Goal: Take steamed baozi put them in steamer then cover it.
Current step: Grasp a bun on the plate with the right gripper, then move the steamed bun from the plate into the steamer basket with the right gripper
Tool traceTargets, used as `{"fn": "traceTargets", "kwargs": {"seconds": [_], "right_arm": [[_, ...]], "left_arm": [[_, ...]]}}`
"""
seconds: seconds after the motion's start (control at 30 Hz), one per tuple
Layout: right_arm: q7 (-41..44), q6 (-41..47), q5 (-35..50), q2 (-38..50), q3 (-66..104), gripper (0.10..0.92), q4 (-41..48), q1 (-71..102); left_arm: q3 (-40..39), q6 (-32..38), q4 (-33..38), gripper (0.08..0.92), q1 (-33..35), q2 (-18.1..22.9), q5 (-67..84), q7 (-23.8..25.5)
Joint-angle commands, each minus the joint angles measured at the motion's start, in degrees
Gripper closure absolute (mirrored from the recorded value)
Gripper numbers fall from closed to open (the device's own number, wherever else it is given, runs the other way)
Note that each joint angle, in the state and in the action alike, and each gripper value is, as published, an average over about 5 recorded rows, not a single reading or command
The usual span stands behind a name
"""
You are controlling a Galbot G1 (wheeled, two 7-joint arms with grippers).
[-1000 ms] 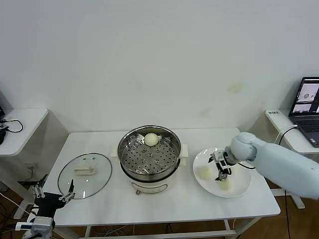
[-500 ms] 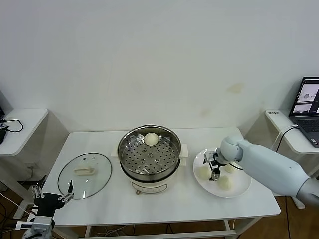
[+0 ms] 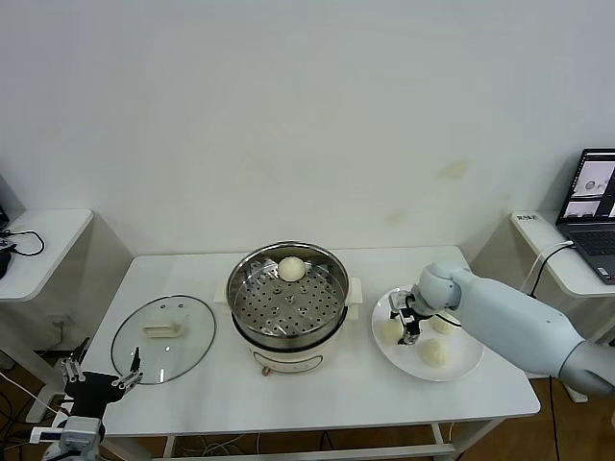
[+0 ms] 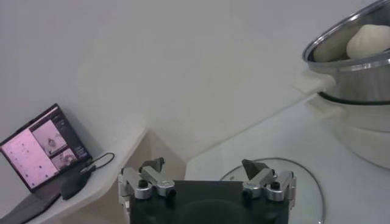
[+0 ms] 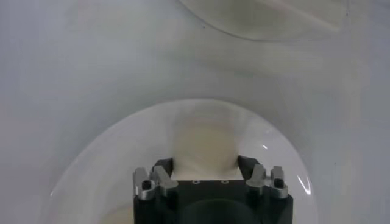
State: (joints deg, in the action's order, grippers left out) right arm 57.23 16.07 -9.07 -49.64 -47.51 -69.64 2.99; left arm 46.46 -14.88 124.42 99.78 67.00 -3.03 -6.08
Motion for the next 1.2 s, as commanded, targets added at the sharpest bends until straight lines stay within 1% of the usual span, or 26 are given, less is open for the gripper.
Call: {"fn": "traceTargets", "kwargs": {"seconds": [0.03, 0.27, 0.4, 0.57, 0.7, 0.87, 1.03, 1.2], "right_arm": [[1.8, 0.3, 0.6, 0.7, -0.3, 0.396, -1.0, -1.9], [4.1, 1.6, 5.6, 6.9, -3.1, 0.39, -7.2, -11.2], [4.7, 2.4, 9.4, 10.9, -7.3, 0.388, -10.1, -18.9], [4.2, 3.6, 15.5, 11.8, -10.7, 0.382, -11.5, -27.6], [3.2, 5.7, 20.2, 8.7, -12.9, 0.378, -12.4, -34.8], [1.0, 9.3, 26.5, 1.4, -16.0, 0.373, -12.9, -40.9], [-1.7, 13.1, 31.6, -7.1, -16.9, 0.372, -12.0, -41.1], [-4.6, 15.9, 33.6, -16.3, -17.4, 0.372, -9.0, -37.2]], "left_arm": [[0.0, 0.0, 0.1, 0.177, 0.0, 0.0, 0.0, 0.0], [-0.1, 0.0, 0.4, 0.177, -0.1, -0.2, 0.0, 0.0], [-0.1, 0.0, 0.6, 0.177, 0.0, -0.5, 0.1, 0.1], [-0.4, 0.0, 0.8, 0.177, -0.2, -0.8, 0.2, 0.1], [-0.4, 0.0, 1.0, 0.177, -0.4, -1.1, 0.3, 0.1], [-0.1, -0.1, 1.0, 0.177, -0.7, -1.3, 0.7, 0.1], [0.1, -0.1, 0.9, 0.177, -0.7, -1.1, 0.8, 0.1], [1.1, -0.1, 0.9, 0.177, -0.5, -1.2, 1.1, 0.2]]}}
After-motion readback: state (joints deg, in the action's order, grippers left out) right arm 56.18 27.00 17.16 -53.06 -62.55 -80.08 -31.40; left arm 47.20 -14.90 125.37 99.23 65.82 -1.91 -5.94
